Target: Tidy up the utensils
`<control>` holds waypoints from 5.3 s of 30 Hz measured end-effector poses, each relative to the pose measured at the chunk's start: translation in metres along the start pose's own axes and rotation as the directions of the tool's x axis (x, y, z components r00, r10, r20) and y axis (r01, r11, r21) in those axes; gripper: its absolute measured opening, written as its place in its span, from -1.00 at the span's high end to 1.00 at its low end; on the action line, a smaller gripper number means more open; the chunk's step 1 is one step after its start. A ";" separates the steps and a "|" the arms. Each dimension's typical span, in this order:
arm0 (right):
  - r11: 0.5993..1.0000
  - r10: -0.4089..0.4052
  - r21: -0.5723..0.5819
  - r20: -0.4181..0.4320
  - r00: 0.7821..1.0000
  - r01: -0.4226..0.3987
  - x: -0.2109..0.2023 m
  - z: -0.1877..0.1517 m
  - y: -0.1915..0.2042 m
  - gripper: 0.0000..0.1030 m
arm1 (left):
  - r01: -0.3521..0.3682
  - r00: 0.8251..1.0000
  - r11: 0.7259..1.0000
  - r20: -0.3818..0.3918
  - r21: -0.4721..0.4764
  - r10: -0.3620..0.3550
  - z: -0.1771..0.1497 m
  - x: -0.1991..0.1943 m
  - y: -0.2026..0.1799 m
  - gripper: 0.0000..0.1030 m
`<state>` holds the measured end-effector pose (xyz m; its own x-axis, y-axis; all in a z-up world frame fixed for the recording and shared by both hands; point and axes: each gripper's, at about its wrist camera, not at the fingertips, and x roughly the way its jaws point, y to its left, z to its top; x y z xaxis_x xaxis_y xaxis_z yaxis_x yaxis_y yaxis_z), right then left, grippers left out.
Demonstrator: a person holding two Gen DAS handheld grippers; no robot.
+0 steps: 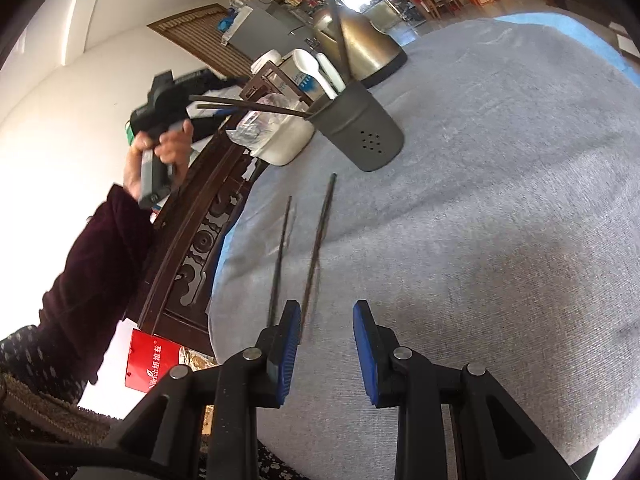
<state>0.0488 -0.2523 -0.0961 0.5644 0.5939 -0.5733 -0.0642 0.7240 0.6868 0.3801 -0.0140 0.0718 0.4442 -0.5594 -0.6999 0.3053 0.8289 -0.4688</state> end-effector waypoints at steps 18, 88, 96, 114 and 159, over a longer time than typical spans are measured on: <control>0.993 0.001 0.116 0.002 1.000 -0.001 -0.002 0.007 -0.049 0.41 | 0.019 0.966 0.983 -0.255 0.183 0.028 0.013 0.100 -0.059 0.01; 0.933 -0.344 -0.164 -0.146 0.927 0.320 0.173 0.072 0.054 0.92 | -0.275 0.961 0.961 -0.038 0.010 0.275 -0.242 -0.083 0.066 0.03; 0.955 -0.289 -0.090 -0.078 0.954 0.282 0.152 0.096 0.053 0.15 | -0.309 0.945 0.950 -0.123 -0.034 0.303 -0.196 -0.020 0.076 0.03; 0.902 -0.411 -0.193 -0.107 0.906 0.386 0.168 0.086 0.045 0.89 | -0.293 0.936 0.948 -0.166 0.125 0.311 -0.189 0.022 0.055 0.90; 0.896 -0.445 -0.053 -0.106 0.889 0.442 0.095 0.125 -0.006 0.86 | -0.179 0.960 0.950 -0.164 0.255 0.225 -0.193 0.044 -0.038 0.90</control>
<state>0.2055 -0.2438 -0.0990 0.4432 0.2434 -0.8627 0.1480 0.9293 0.3382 0.2259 -0.0692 -0.0452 0.3569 -0.3501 -0.8660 0.4258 0.8862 -0.1827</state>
